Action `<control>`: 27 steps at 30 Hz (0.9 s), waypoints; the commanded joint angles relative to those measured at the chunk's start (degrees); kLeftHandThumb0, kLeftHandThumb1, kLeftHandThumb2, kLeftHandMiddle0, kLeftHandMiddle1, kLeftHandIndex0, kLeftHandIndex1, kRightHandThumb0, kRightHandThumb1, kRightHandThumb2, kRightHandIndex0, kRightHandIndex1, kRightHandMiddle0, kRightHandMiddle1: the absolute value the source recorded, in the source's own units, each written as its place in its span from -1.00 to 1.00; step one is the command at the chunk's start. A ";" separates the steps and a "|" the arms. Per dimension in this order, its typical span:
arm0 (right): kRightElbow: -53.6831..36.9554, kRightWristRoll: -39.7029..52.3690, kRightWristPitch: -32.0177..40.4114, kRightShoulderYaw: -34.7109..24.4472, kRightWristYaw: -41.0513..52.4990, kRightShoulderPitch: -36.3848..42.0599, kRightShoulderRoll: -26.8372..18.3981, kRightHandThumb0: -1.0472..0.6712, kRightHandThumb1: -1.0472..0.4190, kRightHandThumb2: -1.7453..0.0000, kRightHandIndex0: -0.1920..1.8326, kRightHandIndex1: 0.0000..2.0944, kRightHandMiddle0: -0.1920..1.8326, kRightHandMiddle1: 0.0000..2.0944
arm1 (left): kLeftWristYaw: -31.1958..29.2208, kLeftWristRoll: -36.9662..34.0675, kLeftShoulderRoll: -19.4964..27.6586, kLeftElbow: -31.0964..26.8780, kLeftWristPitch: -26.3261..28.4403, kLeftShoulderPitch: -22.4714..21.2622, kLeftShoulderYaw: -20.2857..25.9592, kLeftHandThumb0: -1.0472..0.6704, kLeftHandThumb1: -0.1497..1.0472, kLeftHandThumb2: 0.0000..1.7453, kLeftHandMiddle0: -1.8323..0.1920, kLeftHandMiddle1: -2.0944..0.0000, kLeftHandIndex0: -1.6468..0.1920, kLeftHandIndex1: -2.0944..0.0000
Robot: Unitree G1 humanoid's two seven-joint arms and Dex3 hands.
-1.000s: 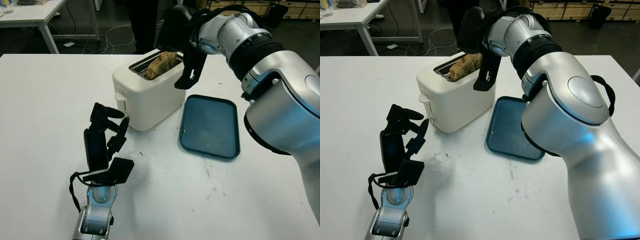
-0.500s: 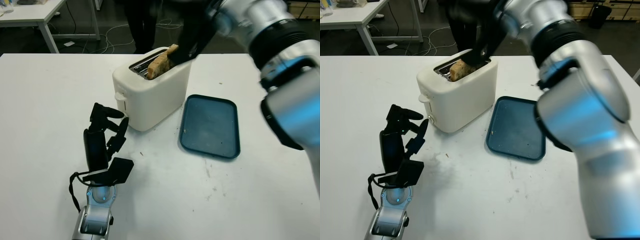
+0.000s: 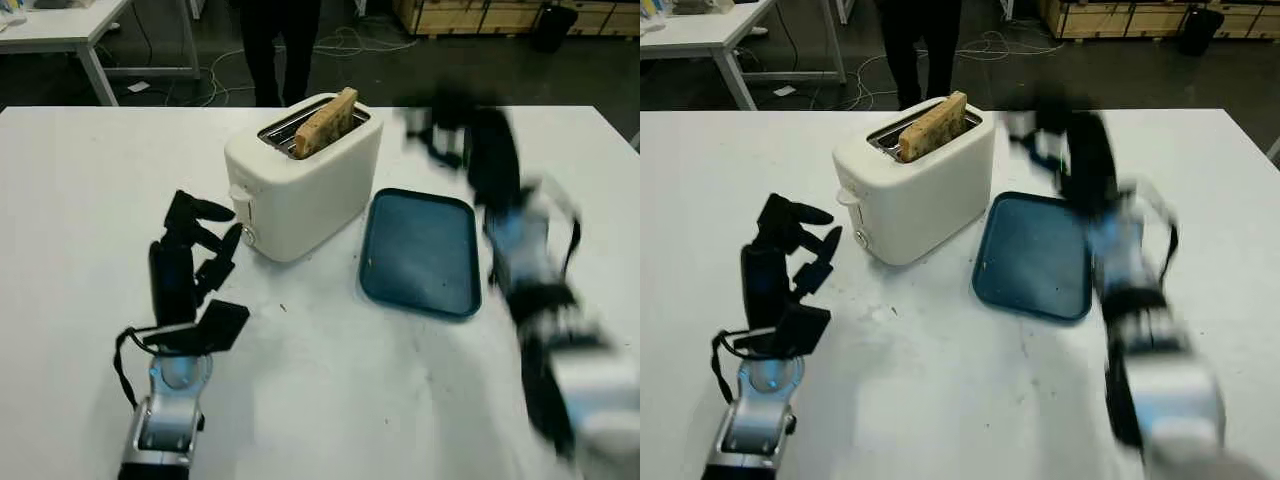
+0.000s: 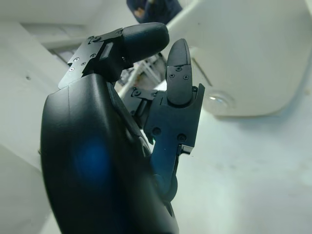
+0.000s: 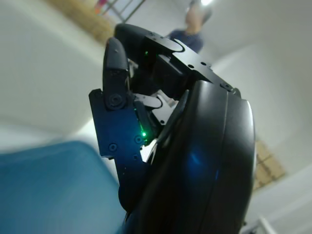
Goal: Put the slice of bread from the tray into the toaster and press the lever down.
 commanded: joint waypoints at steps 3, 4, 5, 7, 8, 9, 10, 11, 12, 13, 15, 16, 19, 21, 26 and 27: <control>-14.50 -1.13 4.47 -1.53 -5.31 9.55 4.05 -0.22 -0.83 0.53 -0.05 0.45 -0.11 0.01 | -1.50 1.38 2.64 -1.53 1.56 -2.85 0.66 -0.23 0.79 -0.68 0.10 -0.67 0.27 -0.30; -16.95 -0.91 5.05 -1.36 -5.48 11.35 4.93 -0.21 -0.83 0.53 -0.06 0.52 -0.13 0.08 | -1.84 1.55 2.99 -1.81 2.01 -3.20 0.66 -0.22 0.79 -0.68 0.09 -0.67 0.26 -0.29; -19.16 -0.83 5.41 -1.10 -5.57 12.89 5.77 -0.22 -0.83 0.52 -0.05 0.60 -0.14 0.15 | -2.22 1.66 3.29 -2.10 2.48 -3.49 0.63 -0.22 0.79 -0.70 0.08 -0.67 0.26 -0.29; -23.98 0.13 7.03 -0.46 -5.01 15.81 7.57 -0.24 -0.83 0.51 -0.03 0.65 -0.22 0.36 | -2.82 1.81 3.68 -2.67 3.45 -3.92 0.53 -0.21 0.79 -0.72 0.08 -0.67 0.24 -0.28; -26.21 -0.13 7.79 -0.23 -5.30 17.12 8.48 -0.25 -0.83 0.50 -0.01 0.66 -0.29 0.53 | -2.99 1.98 3.90 -2.76 3.71 -4.10 0.49 -0.19 0.79 -0.74 0.08 -0.67 0.24 -0.27; -27.88 -0.16 8.18 -0.10 -5.54 18.14 9.37 -0.26 -0.83 0.50 0.00 0.66 -0.32 0.60 | -3.08 2.16 4.04 -2.82 3.96 -4.26 0.46 -0.19 0.79 -0.75 0.08 -0.67 0.23 -0.27; -29.30 -0.01 8.68 -0.11 -5.85 18.95 10.35 -0.27 -0.83 0.50 0.00 0.66 -0.33 0.63 | -3.07 2.57 4.28 -2.81 4.08 -4.43 0.41 -0.18 0.79 -0.75 0.08 -0.67 0.23 -0.26; -30.36 0.44 9.16 -0.26 -6.08 19.53 11.30 -0.27 -0.83 0.49 0.02 0.67 -0.33 0.65 | -3.08 2.83 4.60 -2.59 3.81 -4.59 0.40 -0.17 0.79 -0.77 0.08 -0.67 0.22 -0.26; -31.12 0.81 9.64 -0.48 -6.19 19.87 12.03 -0.28 -0.83 0.48 0.02 0.67 -0.32 0.66 | -3.12 3.00 4.89 -2.42 3.59 -4.70 0.39 -0.16 0.79 -0.77 0.07 -0.67 0.22 -0.26; -32.03 1.79 10.41 -0.82 -6.28 20.24 12.91 -0.28 -0.83 0.48 0.03 0.67 -0.32 0.66 | -3.31 3.13 5.29 -2.27 3.45 -4.79 0.40 -0.16 0.79 -0.77 0.07 -0.67 0.22 -0.25; -33.73 2.83 11.54 -1.41 -6.66 20.90 14.12 -0.33 -0.83 0.46 0.06 0.67 -0.27 0.60 | -3.76 3.14 5.97 -2.10 3.50 -4.96 0.43 -0.16 0.79 -0.77 0.07 -0.67 0.21 -0.24; -34.49 2.84 11.94 -1.65 -6.96 21.17 14.52 -0.33 -0.83 0.45 0.06 0.67 -0.26 0.58 | -4.04 3.07 6.26 -2.11 3.62 -5.05 0.45 -0.17 0.79 -0.77 0.06 -0.67 0.21 -0.24; -35.48 3.51 13.36 -2.21 -6.61 21.50 14.86 -0.33 -0.83 0.45 0.07 0.67 -0.21 0.49 | -4.89 4.07 7.78 -1.99 4.23 -5.65 0.40 -0.16 0.79 -0.78 0.08 -0.67 0.20 -0.23; -35.30 4.43 14.62 -2.36 -6.12 21.27 15.00 -0.31 -0.83 0.48 0.07 0.67 -0.18 0.46 | -5.99 5.10 9.19 -1.94 5.22 -6.35 0.39 -0.12 0.79 -0.80 0.11 -0.67 0.19 -0.21; -33.45 3.95 14.20 -2.30 -5.13 20.58 14.69 -0.34 -0.83 0.50 0.07 0.67 -0.13 0.39 | -8.98 7.43 14.96 1.19 5.19 -10.36 0.33 -0.03 0.79 -0.87 0.06 -0.56 -0.08 0.21; -33.26 3.67 14.03 -2.26 -5.07 20.54 14.63 -0.35 -0.83 0.50 0.06 0.67 -0.12 0.38 | -9.82 7.64 16.19 1.97 5.10 -11.22 0.20 -0.02 0.79 -0.88 0.05 -0.50 -0.12 0.28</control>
